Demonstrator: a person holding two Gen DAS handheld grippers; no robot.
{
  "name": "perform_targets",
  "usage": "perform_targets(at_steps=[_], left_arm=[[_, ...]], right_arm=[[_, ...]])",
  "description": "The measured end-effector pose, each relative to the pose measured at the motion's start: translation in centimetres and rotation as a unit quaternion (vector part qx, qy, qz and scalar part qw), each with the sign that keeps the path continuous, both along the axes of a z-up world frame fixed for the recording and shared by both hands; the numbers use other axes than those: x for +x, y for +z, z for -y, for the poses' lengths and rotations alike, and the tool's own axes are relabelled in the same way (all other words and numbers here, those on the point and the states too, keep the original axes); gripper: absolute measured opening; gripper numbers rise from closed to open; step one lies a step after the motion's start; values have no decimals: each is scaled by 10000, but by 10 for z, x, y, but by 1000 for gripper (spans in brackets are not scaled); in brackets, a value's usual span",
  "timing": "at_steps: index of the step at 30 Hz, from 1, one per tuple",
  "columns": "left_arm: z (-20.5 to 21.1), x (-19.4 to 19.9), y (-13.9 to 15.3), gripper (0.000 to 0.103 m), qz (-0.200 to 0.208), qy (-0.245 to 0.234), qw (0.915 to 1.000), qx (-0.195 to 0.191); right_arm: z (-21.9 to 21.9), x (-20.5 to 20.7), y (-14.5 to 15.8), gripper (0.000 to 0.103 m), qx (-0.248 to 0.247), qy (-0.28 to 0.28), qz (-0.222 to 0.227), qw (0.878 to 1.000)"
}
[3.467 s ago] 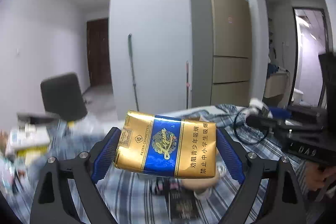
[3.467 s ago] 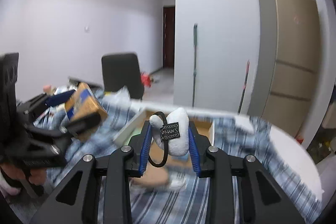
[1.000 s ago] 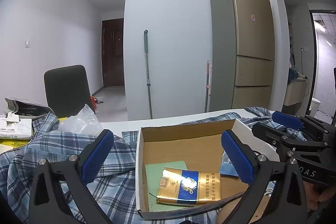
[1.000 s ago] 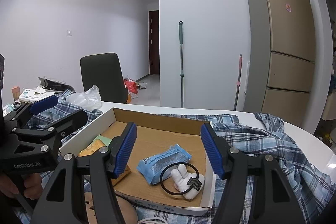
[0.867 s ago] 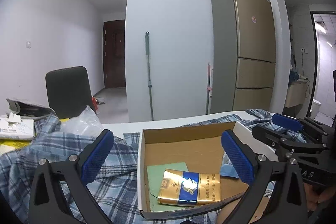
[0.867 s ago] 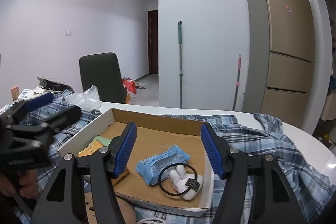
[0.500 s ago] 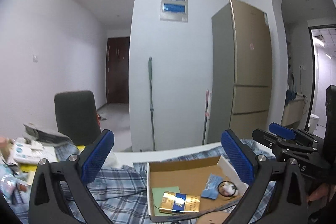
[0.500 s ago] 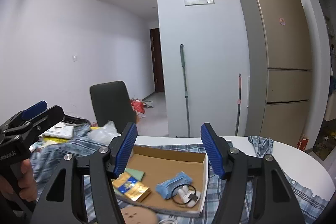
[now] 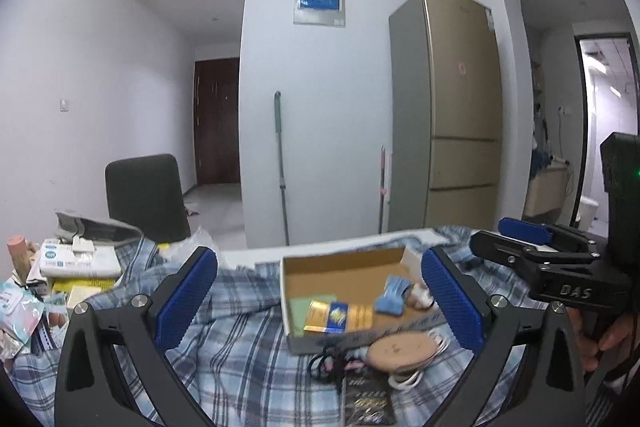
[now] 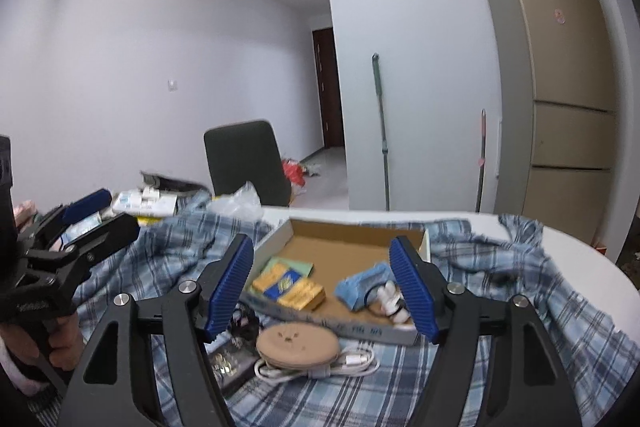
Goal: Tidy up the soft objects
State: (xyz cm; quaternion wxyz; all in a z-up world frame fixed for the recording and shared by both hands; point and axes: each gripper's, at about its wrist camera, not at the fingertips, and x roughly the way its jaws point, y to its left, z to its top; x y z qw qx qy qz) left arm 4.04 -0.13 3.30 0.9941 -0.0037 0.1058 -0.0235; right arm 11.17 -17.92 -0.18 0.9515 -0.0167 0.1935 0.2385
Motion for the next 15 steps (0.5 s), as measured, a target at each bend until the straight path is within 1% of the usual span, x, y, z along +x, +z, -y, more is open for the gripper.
perform_targets(at_steps=[3,6,10,15], left_arm=[[-2,2,-14,103,-179,52,9998,30],[-4,3,-25,103,-208,40,9998,-55],[-2,7,-38,103,-298,-6,9996,3],[-1,12,-43,103,-434,-54,9990,18]], right_arm=[[-3,2,-17,70,-120,4,-74,9999],[-4,7,-29,70,-173,48,-288,9994],[-3,10,-38,70,-201,94,-410,9989],[-2,12,-42,70,-144,98,-510,9985]])
